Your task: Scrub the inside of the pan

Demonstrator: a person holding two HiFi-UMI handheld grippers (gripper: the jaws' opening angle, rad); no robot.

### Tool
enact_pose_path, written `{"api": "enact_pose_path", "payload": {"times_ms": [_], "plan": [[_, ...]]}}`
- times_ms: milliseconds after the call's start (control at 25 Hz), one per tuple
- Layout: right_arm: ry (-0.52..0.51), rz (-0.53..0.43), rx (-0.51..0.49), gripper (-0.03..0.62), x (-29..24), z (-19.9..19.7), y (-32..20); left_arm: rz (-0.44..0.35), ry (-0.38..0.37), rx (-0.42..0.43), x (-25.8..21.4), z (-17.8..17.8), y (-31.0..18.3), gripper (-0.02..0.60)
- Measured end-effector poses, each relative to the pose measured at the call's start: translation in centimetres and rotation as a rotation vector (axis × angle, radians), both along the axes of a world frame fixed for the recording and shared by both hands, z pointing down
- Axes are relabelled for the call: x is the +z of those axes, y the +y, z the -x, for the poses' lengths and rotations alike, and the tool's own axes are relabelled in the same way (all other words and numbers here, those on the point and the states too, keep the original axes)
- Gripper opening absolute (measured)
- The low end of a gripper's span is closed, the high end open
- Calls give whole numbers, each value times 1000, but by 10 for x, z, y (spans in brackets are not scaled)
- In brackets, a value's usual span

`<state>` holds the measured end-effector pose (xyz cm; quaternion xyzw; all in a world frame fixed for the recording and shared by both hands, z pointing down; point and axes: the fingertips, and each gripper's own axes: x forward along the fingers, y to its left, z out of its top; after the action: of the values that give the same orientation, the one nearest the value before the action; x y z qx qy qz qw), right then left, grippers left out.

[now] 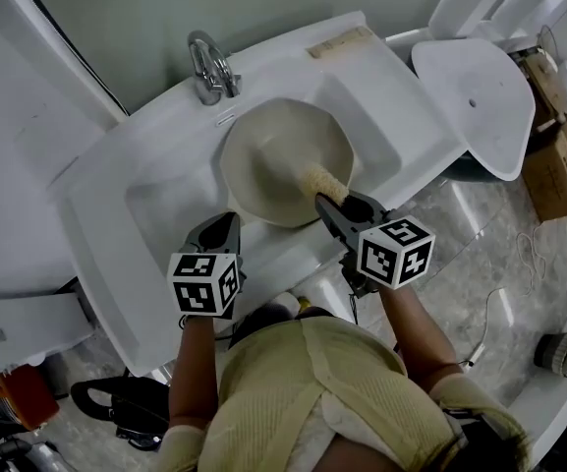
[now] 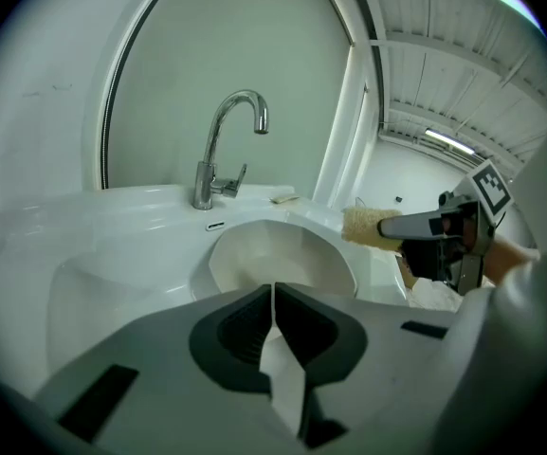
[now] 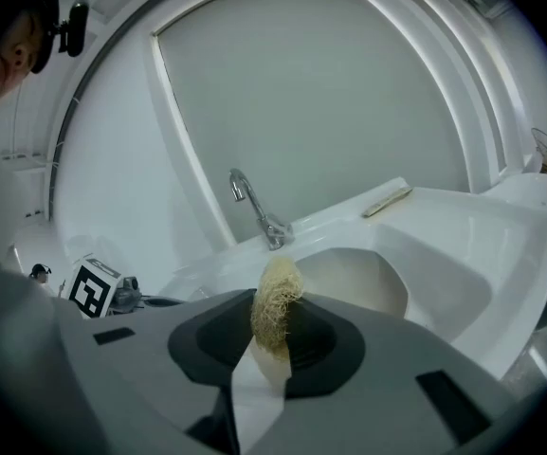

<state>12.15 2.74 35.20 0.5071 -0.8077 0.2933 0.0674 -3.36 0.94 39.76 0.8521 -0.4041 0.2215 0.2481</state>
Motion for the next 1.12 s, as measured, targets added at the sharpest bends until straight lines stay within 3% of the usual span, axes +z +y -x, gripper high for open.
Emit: {"api": "enact_pose_path", "payload": {"times_ms": [160,320,520,920,1120], "plan": [[41,12,-8,92,5,6,-25,48,-7,12,19,5,-15,60],[93,17,-8,92,10,11,-45,109,42,-2,34,10,-27,90],[163,40,-31,92,16,13,-67,101,41,-25,41,10,-42,137],[316,50,-98,92,27,6,-115,166,6,-132,68,14,-62,172],[314,60,-119,92,38,2,-139,157,-12,-169,68,14,-72,172]]}}
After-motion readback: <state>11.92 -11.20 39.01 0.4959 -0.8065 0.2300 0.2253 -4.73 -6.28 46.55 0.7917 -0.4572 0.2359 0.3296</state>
